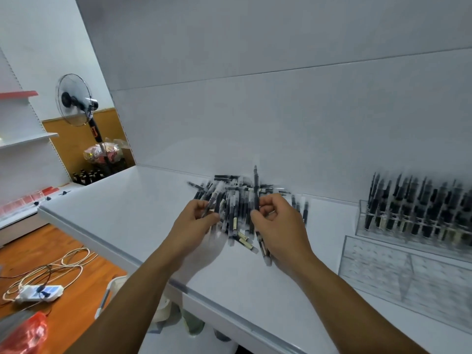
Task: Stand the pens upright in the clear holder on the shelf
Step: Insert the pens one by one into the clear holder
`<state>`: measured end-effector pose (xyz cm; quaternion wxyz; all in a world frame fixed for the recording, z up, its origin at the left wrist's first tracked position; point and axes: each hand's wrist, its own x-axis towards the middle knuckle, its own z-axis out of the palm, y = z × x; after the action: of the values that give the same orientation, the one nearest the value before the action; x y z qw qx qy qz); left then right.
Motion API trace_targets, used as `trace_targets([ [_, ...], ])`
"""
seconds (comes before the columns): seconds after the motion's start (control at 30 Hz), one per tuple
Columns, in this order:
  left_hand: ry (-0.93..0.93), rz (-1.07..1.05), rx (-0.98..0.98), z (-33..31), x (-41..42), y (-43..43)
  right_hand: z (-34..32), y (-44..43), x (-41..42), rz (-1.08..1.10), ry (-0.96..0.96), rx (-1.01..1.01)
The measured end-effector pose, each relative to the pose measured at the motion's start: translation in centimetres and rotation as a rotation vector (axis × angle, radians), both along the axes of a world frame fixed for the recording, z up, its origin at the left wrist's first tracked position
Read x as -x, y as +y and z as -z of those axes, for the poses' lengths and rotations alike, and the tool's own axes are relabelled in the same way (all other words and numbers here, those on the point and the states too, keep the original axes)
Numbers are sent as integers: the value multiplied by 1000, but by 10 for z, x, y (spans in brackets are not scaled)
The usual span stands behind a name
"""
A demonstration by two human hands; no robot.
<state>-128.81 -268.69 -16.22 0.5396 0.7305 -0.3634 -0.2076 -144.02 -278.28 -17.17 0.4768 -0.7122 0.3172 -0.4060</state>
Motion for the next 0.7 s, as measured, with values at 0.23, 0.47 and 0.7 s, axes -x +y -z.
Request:
trace_targets([
  [0.23,280,156,272,-14,43,-32,-46,-11,39,48,30,119],
  [0.47,464,390,388,-20,108,-98,-71,-52,137,206,118,158],
  [0.7,536,544,441,-27,163,-141,-71,-73,206,380,188,174],
])
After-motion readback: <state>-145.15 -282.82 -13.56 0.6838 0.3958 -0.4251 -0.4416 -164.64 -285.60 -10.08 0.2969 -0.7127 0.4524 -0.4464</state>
